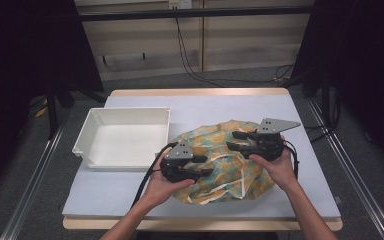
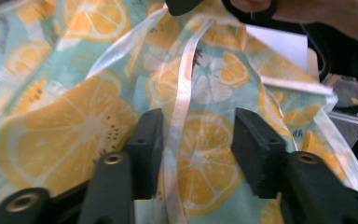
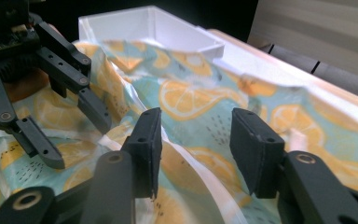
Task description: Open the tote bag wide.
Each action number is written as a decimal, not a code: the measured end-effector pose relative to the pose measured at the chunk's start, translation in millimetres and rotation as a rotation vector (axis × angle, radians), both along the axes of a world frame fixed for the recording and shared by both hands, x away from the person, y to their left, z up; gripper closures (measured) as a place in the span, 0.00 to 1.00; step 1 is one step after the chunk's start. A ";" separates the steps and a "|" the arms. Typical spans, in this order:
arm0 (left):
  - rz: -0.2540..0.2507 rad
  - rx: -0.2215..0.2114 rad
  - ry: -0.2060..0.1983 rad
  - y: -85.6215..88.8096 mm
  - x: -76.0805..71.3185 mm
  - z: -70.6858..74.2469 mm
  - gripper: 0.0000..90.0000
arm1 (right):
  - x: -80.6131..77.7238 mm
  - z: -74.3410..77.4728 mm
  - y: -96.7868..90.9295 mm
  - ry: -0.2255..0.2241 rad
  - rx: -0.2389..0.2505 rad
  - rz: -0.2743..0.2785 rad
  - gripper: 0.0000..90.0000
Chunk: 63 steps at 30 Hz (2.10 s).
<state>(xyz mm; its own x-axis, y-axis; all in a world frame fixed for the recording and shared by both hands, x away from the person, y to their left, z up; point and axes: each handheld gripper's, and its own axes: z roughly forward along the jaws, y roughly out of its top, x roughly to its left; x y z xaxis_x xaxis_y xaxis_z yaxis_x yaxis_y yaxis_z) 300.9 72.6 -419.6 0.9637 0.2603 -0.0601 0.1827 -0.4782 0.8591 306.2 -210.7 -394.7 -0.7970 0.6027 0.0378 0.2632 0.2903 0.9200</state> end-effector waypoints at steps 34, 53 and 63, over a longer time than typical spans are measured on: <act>0.047 -0.022 -0.002 15.1 3.2 2.7 0.72 | 11.6 -19.5 -15.8 0.041 -0.020 -0.050 1.00; 0.068 -0.015 -0.015 6.3 36.1 45.2 0.51 | -26.7 -21.5 -19.4 0.098 -0.070 -0.004 0.68; 0.078 0.120 0.010 -3.9 52.1 21.5 0.46 | -8.4 -32.7 -4.0 0.113 -0.103 -0.024 0.66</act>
